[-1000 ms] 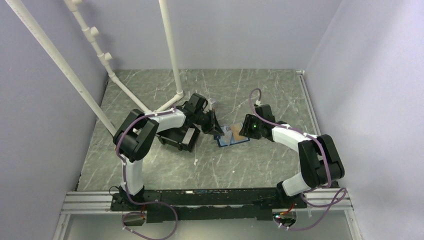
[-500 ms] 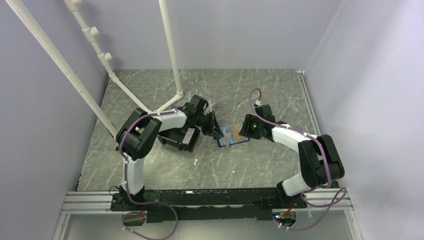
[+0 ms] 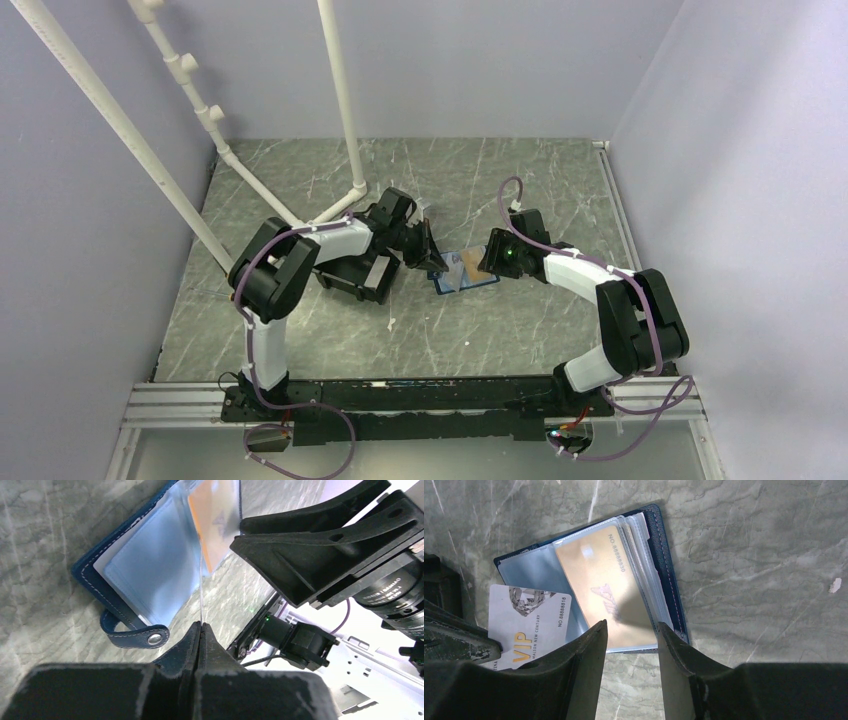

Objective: Put the credit cards into the card holder
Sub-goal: Insert the credit card into the card holder.

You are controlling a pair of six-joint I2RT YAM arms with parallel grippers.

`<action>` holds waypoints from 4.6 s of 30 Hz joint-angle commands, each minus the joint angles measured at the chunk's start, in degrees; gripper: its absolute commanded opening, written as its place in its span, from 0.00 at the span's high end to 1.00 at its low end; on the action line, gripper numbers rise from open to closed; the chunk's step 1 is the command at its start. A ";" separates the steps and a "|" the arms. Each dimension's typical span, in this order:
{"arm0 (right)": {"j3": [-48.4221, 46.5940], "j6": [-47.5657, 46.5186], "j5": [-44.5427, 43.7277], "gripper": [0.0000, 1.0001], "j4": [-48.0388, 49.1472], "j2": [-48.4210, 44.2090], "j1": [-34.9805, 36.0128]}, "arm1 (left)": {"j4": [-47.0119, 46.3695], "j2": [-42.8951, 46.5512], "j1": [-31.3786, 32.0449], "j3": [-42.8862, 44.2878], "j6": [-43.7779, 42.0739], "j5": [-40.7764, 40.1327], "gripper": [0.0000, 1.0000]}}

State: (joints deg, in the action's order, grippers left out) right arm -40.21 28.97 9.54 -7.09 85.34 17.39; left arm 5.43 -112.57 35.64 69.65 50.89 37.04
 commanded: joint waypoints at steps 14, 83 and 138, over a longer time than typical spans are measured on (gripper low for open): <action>1.75 -1.04 0.29 0.56 -1.47 1.70 0.19 | -3.70 -0.26 0.31 -0.01 2.10 1.20 1.00; 15.94 34.56 47.03 1.00 54.84 -12.24 -10.22 | -40.04 14.70 -1.16 -12.74 11.57 13.02 0.76; -10.71 -7.27 -4.95 0.35 -7.38 7.58 2.15 | -13.17 1.22 1.04 -5.81 6.25 -2.60 1.00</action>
State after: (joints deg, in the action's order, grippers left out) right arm -48.77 22.11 6.17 -15.18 91.74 18.98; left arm -5.80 -111.55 37.06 63.99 56.51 32.73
